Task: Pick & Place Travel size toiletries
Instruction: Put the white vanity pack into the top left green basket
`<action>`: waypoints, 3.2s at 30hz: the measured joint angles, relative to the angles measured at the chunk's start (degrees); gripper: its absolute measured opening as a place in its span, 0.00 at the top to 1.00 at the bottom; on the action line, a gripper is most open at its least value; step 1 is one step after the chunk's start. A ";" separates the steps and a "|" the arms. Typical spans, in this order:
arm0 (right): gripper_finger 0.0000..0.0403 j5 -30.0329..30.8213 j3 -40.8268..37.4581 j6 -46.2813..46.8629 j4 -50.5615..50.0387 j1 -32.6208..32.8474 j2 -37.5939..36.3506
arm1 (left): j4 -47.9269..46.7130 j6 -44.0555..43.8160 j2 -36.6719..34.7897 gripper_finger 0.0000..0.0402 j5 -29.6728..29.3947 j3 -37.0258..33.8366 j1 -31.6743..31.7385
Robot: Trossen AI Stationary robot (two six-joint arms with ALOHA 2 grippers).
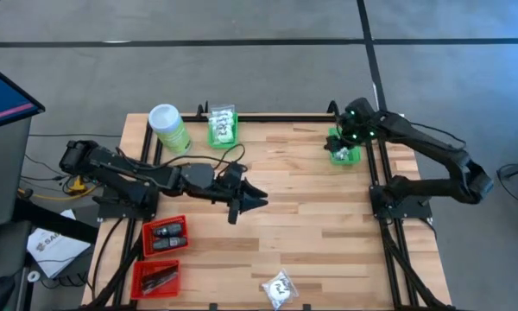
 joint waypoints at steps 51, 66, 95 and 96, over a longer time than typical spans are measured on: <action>1.00 28.94 0.07 52.56 36.38 92.45 16.54 | -20.03 -31.15 39.01 1.00 -2.05 28.17 -23.74; 1.00 25.62 0.04 58.61 48.10 91.81 28.38 | -22.26 -35.63 44.49 1.00 0.13 28.15 -24.22; 0.80 24.41 0.04 71.53 49.14 89.35 32.71 | -33.87 -34.21 44.98 1.00 0.49 27.01 -20.99; 0.76 24.45 0.04 72.75 49.85 89.45 33.78 | -33.85 -34.22 44.98 1.00 0.50 27.01 -21.03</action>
